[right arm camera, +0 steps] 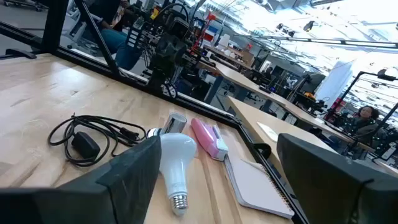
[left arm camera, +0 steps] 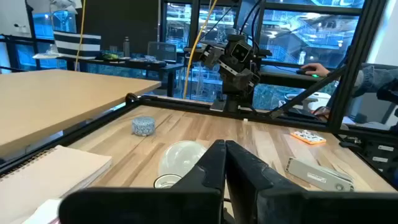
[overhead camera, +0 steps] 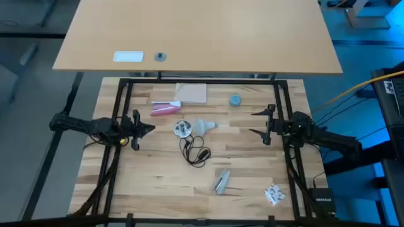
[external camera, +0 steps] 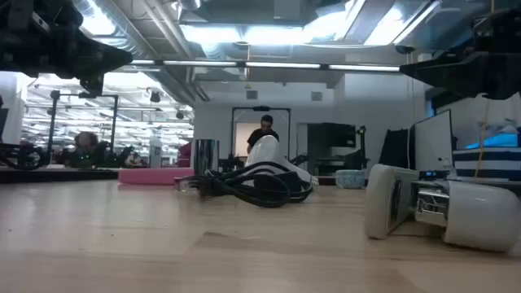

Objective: Screw lightbulb

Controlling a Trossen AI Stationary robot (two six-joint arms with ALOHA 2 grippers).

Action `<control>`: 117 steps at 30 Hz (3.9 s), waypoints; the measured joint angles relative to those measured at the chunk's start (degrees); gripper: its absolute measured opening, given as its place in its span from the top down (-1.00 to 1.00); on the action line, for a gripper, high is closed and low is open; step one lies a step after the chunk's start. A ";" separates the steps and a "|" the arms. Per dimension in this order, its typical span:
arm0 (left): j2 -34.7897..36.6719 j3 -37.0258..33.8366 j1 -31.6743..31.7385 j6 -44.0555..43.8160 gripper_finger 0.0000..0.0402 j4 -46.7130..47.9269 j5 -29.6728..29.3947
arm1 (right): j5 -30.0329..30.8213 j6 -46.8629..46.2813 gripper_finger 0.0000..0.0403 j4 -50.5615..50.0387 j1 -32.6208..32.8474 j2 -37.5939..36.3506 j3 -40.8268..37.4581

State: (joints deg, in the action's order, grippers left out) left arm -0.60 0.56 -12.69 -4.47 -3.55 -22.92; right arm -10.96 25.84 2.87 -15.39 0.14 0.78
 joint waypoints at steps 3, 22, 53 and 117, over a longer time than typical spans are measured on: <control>-0.01 -0.01 0.00 -0.01 0.98 0.00 0.00 | 0.01 -0.01 -0.61 0.00 0.01 0.00 0.01; 0.00 -0.02 0.00 -0.02 0.98 0.00 0.00 | 0.01 -0.01 -0.61 0.00 0.00 0.00 0.01; -0.02 0.00 0.00 0.00 0.98 0.00 0.00 | 0.02 0.41 -0.61 -0.11 0.02 0.00 0.02; 0.00 0.00 0.02 13.18 0.98 -20.62 -0.48 | 1.38 2.84 -0.61 20.07 0.02 0.35 0.00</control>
State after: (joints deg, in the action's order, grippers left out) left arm -0.60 0.56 -12.66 8.71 -24.17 -23.40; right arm -9.58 28.69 22.95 -15.38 0.49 0.78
